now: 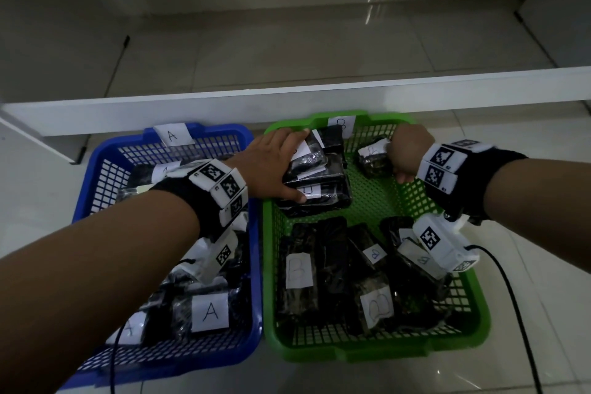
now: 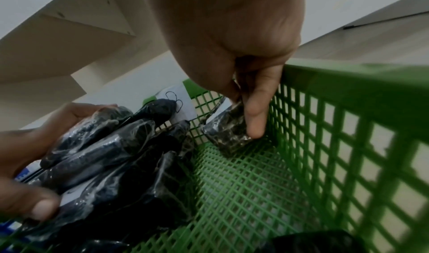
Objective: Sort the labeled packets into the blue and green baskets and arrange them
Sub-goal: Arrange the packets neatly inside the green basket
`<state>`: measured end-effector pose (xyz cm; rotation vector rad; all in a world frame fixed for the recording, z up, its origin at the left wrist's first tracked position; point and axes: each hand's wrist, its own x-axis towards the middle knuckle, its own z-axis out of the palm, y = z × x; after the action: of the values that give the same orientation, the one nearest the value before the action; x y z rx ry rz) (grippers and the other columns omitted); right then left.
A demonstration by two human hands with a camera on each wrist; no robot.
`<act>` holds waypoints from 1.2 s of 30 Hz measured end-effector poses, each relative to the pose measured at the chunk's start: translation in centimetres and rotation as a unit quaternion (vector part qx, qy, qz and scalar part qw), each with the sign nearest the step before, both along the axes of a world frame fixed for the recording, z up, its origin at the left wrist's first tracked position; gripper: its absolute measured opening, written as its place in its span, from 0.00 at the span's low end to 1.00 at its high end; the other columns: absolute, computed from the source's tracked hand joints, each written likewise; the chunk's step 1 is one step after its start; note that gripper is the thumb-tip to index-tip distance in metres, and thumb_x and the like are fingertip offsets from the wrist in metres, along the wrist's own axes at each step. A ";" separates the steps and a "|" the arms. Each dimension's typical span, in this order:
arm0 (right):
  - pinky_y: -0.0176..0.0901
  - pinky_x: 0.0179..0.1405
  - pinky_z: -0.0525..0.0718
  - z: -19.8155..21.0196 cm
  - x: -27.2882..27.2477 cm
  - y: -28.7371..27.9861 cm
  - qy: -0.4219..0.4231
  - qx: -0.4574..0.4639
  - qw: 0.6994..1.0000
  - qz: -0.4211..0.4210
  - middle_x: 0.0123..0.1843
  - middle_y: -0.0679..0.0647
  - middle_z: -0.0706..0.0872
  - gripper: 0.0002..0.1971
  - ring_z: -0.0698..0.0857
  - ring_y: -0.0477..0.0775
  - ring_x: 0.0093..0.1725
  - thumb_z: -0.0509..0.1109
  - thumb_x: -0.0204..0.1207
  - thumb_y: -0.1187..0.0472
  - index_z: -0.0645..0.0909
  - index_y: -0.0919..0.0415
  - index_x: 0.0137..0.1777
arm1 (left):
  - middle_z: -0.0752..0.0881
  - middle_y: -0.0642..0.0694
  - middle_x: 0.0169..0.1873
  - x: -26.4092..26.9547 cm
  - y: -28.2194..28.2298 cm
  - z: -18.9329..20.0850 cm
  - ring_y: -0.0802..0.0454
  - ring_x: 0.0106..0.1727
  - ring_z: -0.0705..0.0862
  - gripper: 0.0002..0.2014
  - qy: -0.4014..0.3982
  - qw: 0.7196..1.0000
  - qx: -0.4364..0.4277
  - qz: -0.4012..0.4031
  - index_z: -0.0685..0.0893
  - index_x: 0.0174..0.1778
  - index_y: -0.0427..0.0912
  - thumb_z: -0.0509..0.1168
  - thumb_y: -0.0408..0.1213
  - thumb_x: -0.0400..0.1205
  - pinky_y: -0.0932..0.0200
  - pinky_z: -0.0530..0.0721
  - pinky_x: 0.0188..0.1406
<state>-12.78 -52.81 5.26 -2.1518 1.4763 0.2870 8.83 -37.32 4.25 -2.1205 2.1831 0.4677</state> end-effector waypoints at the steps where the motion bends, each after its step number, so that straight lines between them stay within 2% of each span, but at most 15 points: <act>1: 0.38 0.21 0.79 0.1 0.1 0.2 0.013 -0.002 1.000 0.006 0.34 0.57 0.80 0.08 0.82 0.52 0.29 0.59 0.81 0.66 0.78 0.69 0.47 | 0.56 0.43 0.79 0.0 0.1 0.0 0.44 0.81 0.54 0.61 0.001 1.000 -0.001 0.003 0.42 0.83 0.45 0.70 0.69 0.65 0.44 0.55 0.81; 3: 0.47 0.34 0.84 0.5 0.5 0.5 0.079 -0.022 0.996 0.037 0.52 0.64 0.85 0.16 0.86 0.58 0.43 0.64 0.80 0.65 0.76 0.74 0.64 | 0.55 0.42 0.79 -0.1 0.2 0.2 0.44 0.81 0.53 0.61 0.003 1.000 -0.008 0.009 0.43 0.83 0.44 0.71 0.68 0.65 0.45 0.55 0.80; 4: 0.48 0.39 0.83 0.6 0.5 0.6 0.103 -0.047 0.992 0.050 0.61 0.67 0.82 0.23 0.85 0.61 0.51 0.66 0.80 0.63 0.70 0.74 0.71 | 0.56 0.41 0.79 -0.2 0.2 0.2 0.43 0.80 0.54 0.61 0.003 1.000 -0.010 0.012 0.44 0.83 0.44 0.71 0.67 0.64 0.45 0.56 0.80; 5: 0.49 0.39 0.80 0.5 0.5 0.5 0.103 -0.072 0.990 0.057 0.65 0.68 0.79 0.27 0.83 0.63 0.56 0.65 0.81 0.61 0.64 0.74 0.75 | 0.57 0.41 0.78 -0.2 0.3 0.2 0.43 0.80 0.56 0.61 0.002 1.000 -0.013 0.013 0.45 0.83 0.44 0.72 0.67 0.64 0.46 0.57 0.79; 7: 0.48 0.36 0.74 0.2 0.1 0.7 0.052 -0.128 0.986 0.091 0.61 0.68 0.80 0.26 0.82 0.66 0.54 0.63 0.81 0.57 0.64 0.72 0.73 | 0.59 0.41 0.77 -0.3 0.2 0.1 0.43 0.79 0.58 0.61 -0.002 1.000 -0.013 0.012 0.45 0.83 0.44 0.71 0.68 0.64 0.46 0.58 0.78; 10: 0.49 0.43 0.77 -0.4 -0.7 1.8 0.014 -0.200 0.956 0.216 0.59 0.65 0.78 0.19 0.78 0.65 0.58 0.63 0.79 0.54 0.71 0.63 0.65 | 0.60 0.41 0.76 -0.1 0.1 0.2 0.42 0.78 0.58 0.61 -0.004 1.000 -0.005 0.011 0.45 0.83 0.44 0.71 0.68 0.64 0.46 0.58 0.78; 13: 0.54 0.52 0.80 -1.4 -1.7 1.9 0.083 -0.193 0.912 0.351 0.63 0.64 0.77 0.22 0.77 0.65 0.60 0.65 0.78 0.55 0.69 0.59 0.71 | 0.61 0.41 0.75 -0.1 0.1 0.2 0.42 0.77 0.60 0.61 -0.006 1.000 -0.007 0.010 0.46 0.83 0.44 0.71 0.69 0.63 0.44 0.60 0.78; 16: 0.50 0.48 0.79 -1.6 -2.4 1.3 0.062 -0.174 0.920 0.345 0.59 0.66 0.80 0.23 0.80 0.65 0.55 0.63 0.78 0.68 0.67 0.59 0.73 | 0.62 0.41 0.75 -0.1 0.1 0.1 0.42 0.76 0.62 0.61 -0.006 1.000 -0.011 0.009 0.47 0.83 0.43 0.71 0.69 0.63 0.45 0.61 0.77; 18: 0.45 0.42 0.74 -1.0 -2.6 1.0 0.037 -0.165 0.933 0.319 0.55 0.67 0.82 0.23 0.82 0.64 0.52 0.63 0.76 0.72 0.68 0.61 0.72 | 0.62 0.41 0.74 -0.2 0.1 0.2 0.42 0.76 0.62 0.61 -0.006 1.000 -0.010 0.009 0.47 0.83 0.44 0.71 0.68 0.63 0.45 0.62 0.77; 21: 0.47 0.44 0.77 -0.6 -2.7 1.4 0.042 -0.175 0.926 0.333 0.52 0.65 0.82 0.21 0.82 0.63 0.50 0.63 0.77 0.70 0.70 0.61 0.70 | 0.63 0.41 0.74 -0.2 0.1 0.3 0.42 0.76 0.62 0.61 -0.007 1.000 -0.009 0.009 0.46 0.83 0.43 0.71 0.68 0.63 0.44 0.62 0.77; 25: 0.51 0.49 0.82 -0.7 -2.5 1.8 0.098 -0.189 0.905 0.367 0.56 0.64 0.81 0.21 0.83 0.63 0.52 0.63 0.78 0.67 0.69 0.59 0.71 | 0.63 0.40 0.74 -0.1 0.0 0.3 0.42 0.76 0.63 0.61 -0.011 1.000 -0.007 0.009 0.46 0.83 0.43 0.71 0.69 0.63 0.44 0.63 0.77; 30: 0.49 0.44 0.80 0.7 -1.5 2.1 0.082 -0.187 0.925 0.319 0.55 0.65 0.80 0.16 0.81 0.64 0.52 0.65 0.78 0.62 0.73 0.65 0.64 | 0.63 0.40 0.74 -0.2 0.1 0.3 0.42 0.76 0.62 0.61 -0.017 1.000 -0.007 0.007 0.46 0.83 0.43 0.71 0.69 0.63 0.44 0.63 0.77; 32: 0.50 0.43 0.81 2.2 -1.3 2.7 0.122 -0.137 0.926 0.329 0.45 0.59 0.81 0.11 0.81 0.59 0.43 0.66 0.79 0.56 0.76 0.66 0.47 | 0.63 0.40 0.74 -0.2 0.0 0.3 0.41 0.76 0.62 0.61 -0.016 1.000 -0.008 0.006 0.46 0.83 0.43 0.71 0.68 0.63 0.44 0.63 0.77; 34: 0.51 0.43 0.84 3.6 -1.5 3.5 0.210 0.019 0.913 0.350 0.33 0.54 0.80 0.19 0.79 0.52 0.32 0.67 0.78 0.47 0.77 0.63 0.35 | 0.63 0.40 0.74 -0.1 0.0 0.2 0.41 0.76 0.63 0.61 -0.014 1.000 -0.010 0.006 0.47 0.83 0.43 0.72 0.68 0.63 0.44 0.63 0.76; 36: 0.48 0.46 0.87 4.1 -2.0 5.1 0.268 0.172 0.884 0.342 0.40 0.51 0.84 0.20 0.84 0.51 0.39 0.72 0.71 0.40 0.82 0.58 0.46 | 0.63 0.40 0.74 0.0 0.0 0.3 0.41 0.75 0.63 0.61 -0.005 1.000 -0.011 0.006 0.48 0.83 0.43 0.72 0.68 0.63 0.44 0.63 0.76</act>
<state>-14.82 -47.73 9.34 -2.3015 0.7355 1.3756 8.80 -37.33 4.56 -2.1442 2.1800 0.4360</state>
